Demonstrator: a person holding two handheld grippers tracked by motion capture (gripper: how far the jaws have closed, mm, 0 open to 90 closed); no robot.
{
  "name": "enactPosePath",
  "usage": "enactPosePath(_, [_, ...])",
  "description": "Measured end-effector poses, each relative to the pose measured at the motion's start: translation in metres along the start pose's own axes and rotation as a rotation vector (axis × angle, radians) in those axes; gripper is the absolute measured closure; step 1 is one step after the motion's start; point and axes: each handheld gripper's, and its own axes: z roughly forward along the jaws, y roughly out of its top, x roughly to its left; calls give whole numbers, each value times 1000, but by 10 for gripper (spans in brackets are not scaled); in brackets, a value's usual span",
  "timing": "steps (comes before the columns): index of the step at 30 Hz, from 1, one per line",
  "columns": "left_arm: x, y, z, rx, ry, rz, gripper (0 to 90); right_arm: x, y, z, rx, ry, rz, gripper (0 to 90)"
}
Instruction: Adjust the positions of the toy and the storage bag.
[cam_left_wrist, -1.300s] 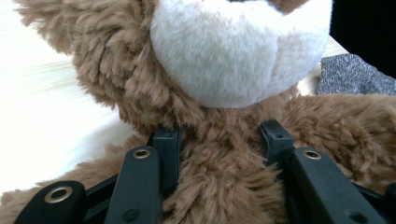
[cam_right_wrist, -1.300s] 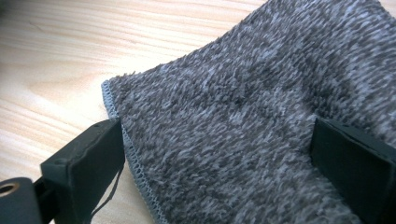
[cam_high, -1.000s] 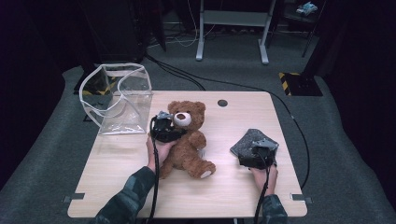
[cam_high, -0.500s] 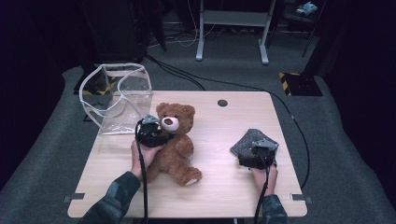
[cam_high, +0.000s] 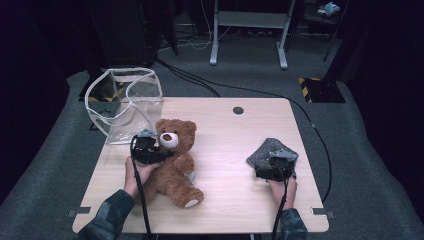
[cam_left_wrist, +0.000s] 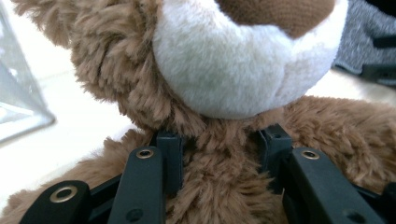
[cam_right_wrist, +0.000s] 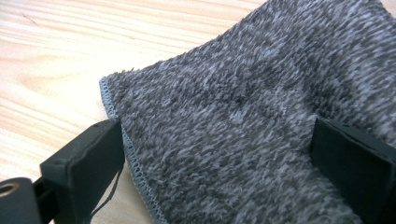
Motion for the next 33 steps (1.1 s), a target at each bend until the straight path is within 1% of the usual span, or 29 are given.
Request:
enactPosePath(2, [5, -3, -1, 12, -3, -20, 606, 0, 0, 0, 1, 2, -1, 30])
enactPosePath(3, [8, -5, 0, 10, -1, -32, 600, 0, 0, 0, 3, 2, -3, 29])
enactPosePath(5, [13, -9, -1, 30, -7, -51, 593, 0, 0, 0, 12, 1, -15, 28])
enactPosePath(6, [13, -10, 0, 28, -8, -59, 585, 1, 0, 0, 6, -2, -16, 28])
enactPosePath(7, [14, -12, -1, 40, -9, -63, 582, 1, 0, 0, 7, -3, -17, 28])
enactPosePath(8, [15, -13, -1, 42, -13, -68, 574, 1, 0, 0, 7, -6, -17, 27])
enactPosePath(9, [16, -13, 0, 52, -17, -63, 570, 1, 0, 0, 7, -6, -18, 27])
enactPosePath(10, [16, -14, 0, 54, -19, -73, 565, 1, 0, 0, 7, -6, -18, 27])
enactPosePath(12, [16, -15, 1, 56, -13, -74, 540, 1, 0, 0, 9, -7, -18, 27])
enactPosePath(13, [17, -15, 2, 56, -15, -74, 521, 1, 0, 1, 8, -5, -18, 27])
enactPosePath(15, [17, -15, 4, 55, -9, -87, 464, 1, 0, 1, 10, -5, -19, 26])
enactPosePath(16, [18, -15, 5, 56, -9, -85, 437, 1, 0, 1, 10, -7, -21, 25])
enactPosePath(17, [17, -15, 5, 58, -7, -100, 403, 1, 0, 1, 9, -4, -20, 24])
enactPosePath(19, [16, -14, 6, 62, 6, -87, 348, 0, 0, 0, 7, 1, -17, 20])
enactPosePath(20, [15, -13, 6, 66, 16, -82, 329, 1, 0, 0, 3, -1, 3, 19])
enactPosePath(22, [15, -12, 5, 65, 28, -73, 300, 0, 0, 0, -3, 5, 4, 18])
enactPosePath(23, [15, -11, 4, 68, 27, -71, 287, -1, 0, -1, 0, 10, 0, 19])
enactPosePath(24, [15, -11, 3, 58, 33, -73, 273, -1, 0, -2, 3, 8, -2, 19])
enactPosePath(26, [14, -9, -2, 48, 49, -56, 241, -3, 0, -3, -5, 11, -18, 19])
enactPosePath(28, [15, -8, -5, 47, 52, -54, 210, -4, 0, -5, -8, 18, -19, 17])
enactPosePath(29, [15, -7, -7, 48, 55, -50, 194, -5, 0, -6, -5, 23, -28, 15])
enactPosePath(30, [16, -7, -9, 54, 59, -41, 188, -5, 0, -7, -2, 30, -25, 9])
enactPosePath(31, [17, -6, -11, 48, 58, -44, 179, -6, 0, -8, -9, 30, -30, 9])
enactPosePath(32, [17, -6, -12, 44, 56, -52, 170, -6, 0, -9, -5, 34, -40, 7])
enactPosePath(33, [18, -5, -14, 53, 59, -46, 164, -6, 0, -10, -7, 32, -35, 3])
